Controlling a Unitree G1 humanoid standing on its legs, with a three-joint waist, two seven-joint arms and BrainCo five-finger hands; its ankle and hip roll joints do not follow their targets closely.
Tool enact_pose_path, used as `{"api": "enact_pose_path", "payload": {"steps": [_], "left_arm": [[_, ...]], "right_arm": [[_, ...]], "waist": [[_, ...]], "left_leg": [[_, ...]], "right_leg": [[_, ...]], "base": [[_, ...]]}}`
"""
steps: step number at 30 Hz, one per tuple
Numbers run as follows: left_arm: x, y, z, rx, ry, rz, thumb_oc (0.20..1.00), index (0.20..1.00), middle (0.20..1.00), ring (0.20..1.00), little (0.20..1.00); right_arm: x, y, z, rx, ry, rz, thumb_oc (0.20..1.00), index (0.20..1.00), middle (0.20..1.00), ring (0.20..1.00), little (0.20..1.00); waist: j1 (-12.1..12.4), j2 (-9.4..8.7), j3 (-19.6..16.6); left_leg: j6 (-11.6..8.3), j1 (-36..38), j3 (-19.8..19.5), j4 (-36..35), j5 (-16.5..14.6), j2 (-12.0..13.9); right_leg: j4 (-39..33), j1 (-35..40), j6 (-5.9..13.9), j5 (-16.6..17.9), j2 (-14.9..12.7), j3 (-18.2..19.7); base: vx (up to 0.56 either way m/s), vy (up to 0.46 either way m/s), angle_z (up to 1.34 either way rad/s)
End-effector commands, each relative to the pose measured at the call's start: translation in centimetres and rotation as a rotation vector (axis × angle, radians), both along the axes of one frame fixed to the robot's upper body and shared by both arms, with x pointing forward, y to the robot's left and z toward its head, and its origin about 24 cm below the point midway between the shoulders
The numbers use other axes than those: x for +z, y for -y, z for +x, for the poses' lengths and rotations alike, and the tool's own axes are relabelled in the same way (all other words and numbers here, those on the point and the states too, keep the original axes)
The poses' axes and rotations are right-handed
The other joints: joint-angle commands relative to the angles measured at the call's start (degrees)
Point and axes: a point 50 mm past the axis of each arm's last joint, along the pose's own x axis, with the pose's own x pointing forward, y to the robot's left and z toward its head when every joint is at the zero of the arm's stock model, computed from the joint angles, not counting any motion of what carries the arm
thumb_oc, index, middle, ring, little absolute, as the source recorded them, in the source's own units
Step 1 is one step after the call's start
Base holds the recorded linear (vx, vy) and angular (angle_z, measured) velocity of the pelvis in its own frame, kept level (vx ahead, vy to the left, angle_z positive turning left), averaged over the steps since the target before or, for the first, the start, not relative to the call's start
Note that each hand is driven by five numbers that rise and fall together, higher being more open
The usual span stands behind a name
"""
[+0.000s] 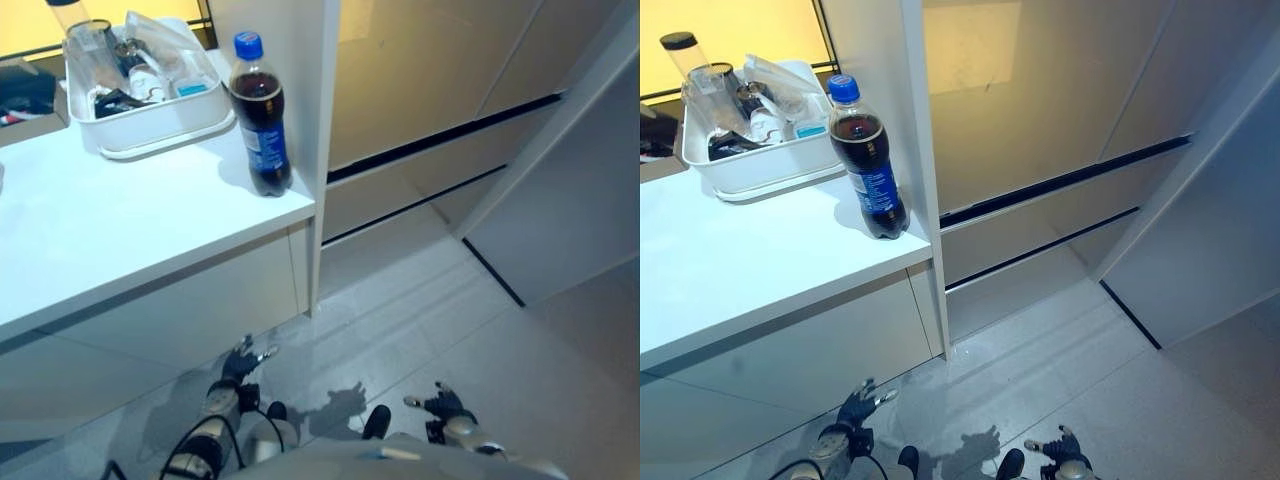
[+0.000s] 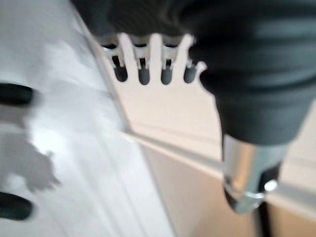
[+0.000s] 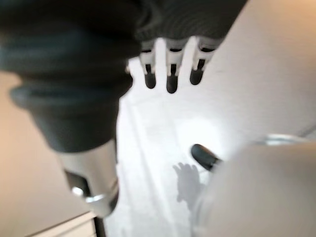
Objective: Take the drinks into the refrigerator
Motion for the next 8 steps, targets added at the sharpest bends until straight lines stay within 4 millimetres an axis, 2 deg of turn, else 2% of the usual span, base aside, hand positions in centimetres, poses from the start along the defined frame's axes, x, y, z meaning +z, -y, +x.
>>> {"api": "enact_pose_path", "payload": {"steps": [1,8], "left_arm": [[-0.3,1.8,0.7,-0.085,-0.044,0.02,1.0,1.0,1.0,1.0,1.0],[-1.5,1.7,-2.1,-0.082,-0.169,0.024,1.0,1.0,1.0,1.0,1.0]], "right_arm": [[0.2,-0.5,1.3,0.005,0.017,0.012,1.0,1.0,1.0,1.0,1.0],[0.2,-1.5,1.6,0.05,0.028,0.026,1.0,1.0,1.0,1.0,1.0]], "waist": [[0.17,0.39,-0.82],[-0.09,0.54,-1.98]], "left_leg": [[2.82,-0.68,1.02,-0.01,-2.87,-4.7],[2.73,-0.28,1.42,-0.01,-3.13,-4.7]], "right_leg": [[5.19,3.51,2.34,-4.97,-0.79,-0.58],[4.78,4.04,2.18,-5.16,-0.29,0.18]], "base": [[0.0,0.0,0.0],[0.04,0.004,-0.05]]}}
